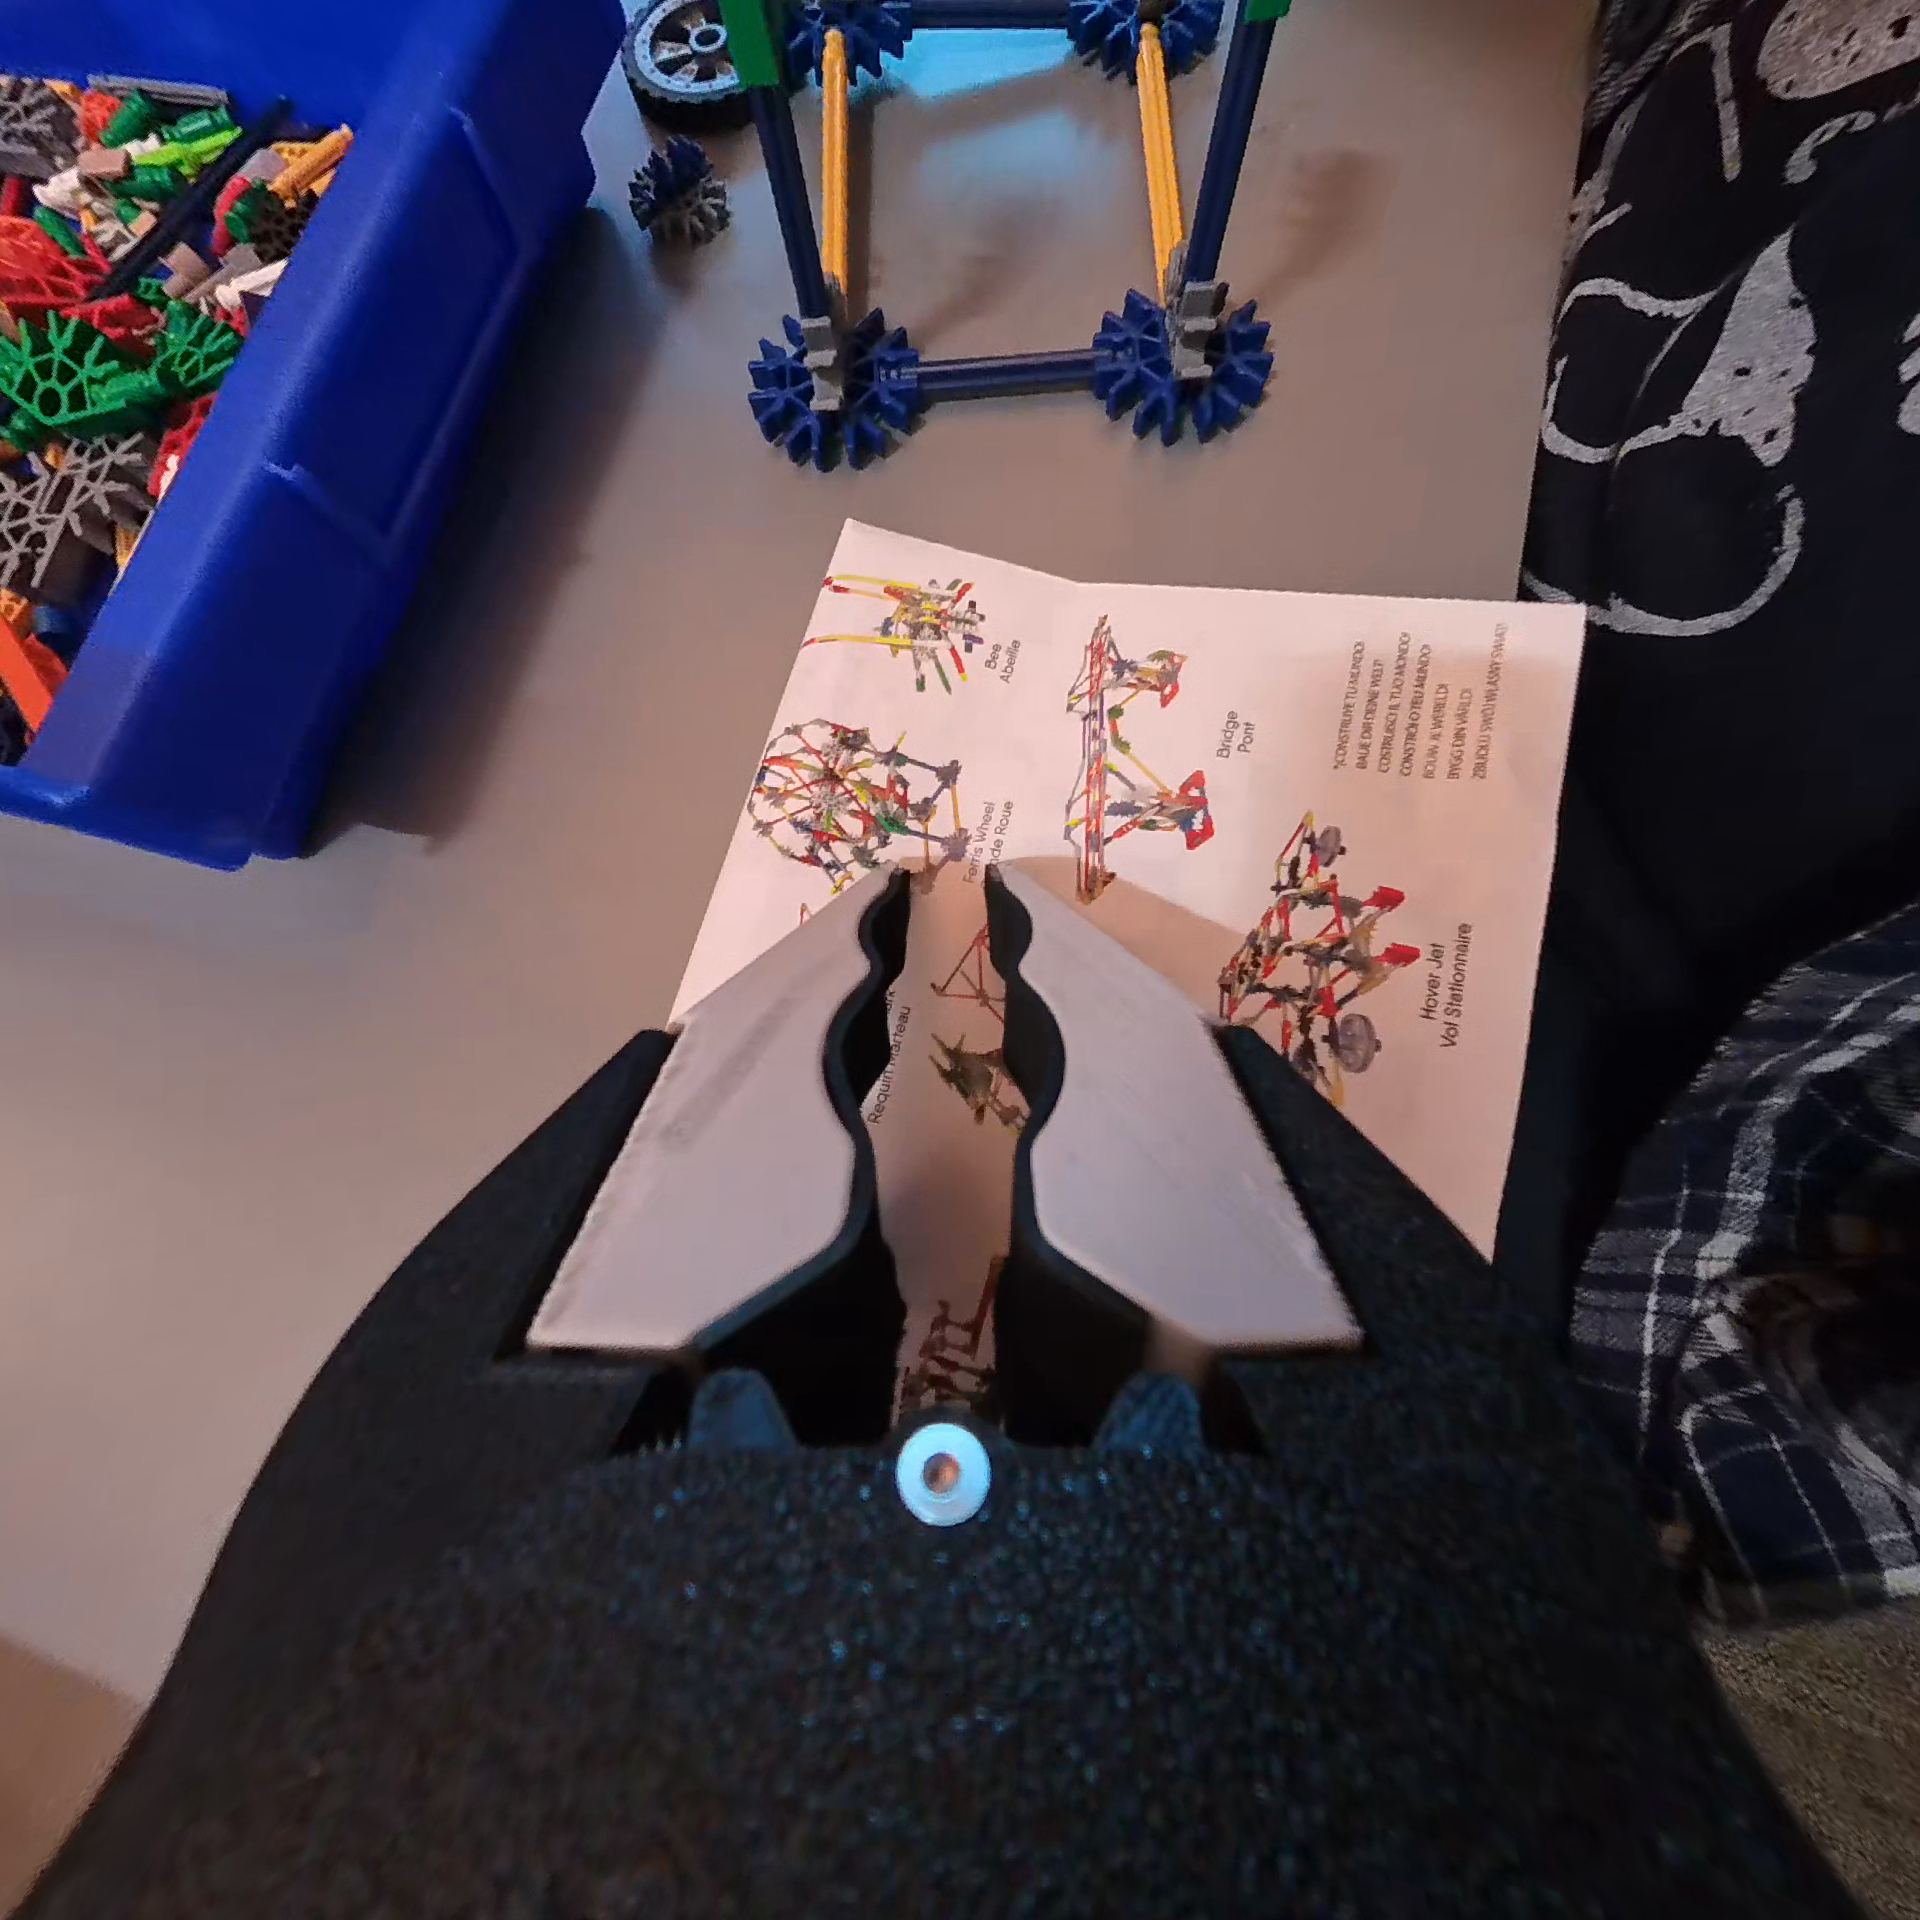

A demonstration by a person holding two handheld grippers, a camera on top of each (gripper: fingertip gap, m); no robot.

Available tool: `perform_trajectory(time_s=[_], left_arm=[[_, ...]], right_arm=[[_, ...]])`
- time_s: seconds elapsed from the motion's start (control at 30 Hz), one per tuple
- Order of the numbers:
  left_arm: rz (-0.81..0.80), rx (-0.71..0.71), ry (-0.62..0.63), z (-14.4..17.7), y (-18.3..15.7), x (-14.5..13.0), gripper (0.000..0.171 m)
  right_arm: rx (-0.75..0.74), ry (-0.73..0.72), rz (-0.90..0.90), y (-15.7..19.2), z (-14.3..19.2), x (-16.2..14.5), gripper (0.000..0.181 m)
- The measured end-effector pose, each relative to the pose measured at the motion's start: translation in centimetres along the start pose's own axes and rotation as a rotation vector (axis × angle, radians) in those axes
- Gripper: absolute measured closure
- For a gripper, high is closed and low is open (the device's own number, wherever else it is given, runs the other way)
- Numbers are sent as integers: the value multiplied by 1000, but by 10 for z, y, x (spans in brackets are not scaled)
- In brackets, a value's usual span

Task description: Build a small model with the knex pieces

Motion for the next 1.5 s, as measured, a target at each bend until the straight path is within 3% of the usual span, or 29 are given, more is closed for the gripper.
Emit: perform_trajectory(time_s=[1.5], left_arm=[[9,37,-11,-2,-1,-1,163]], right_arm=[[-1,-2,14,2,0,1,176]])
Point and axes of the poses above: each gripper's, where its closed fingertips meet, z back along the fingers, x out of its top, y = z × x across the jaws, the point moved 9 cm from there along z, back along the fingers, and after that the axes turned 6 degrees about x, right-handed, at the moved point
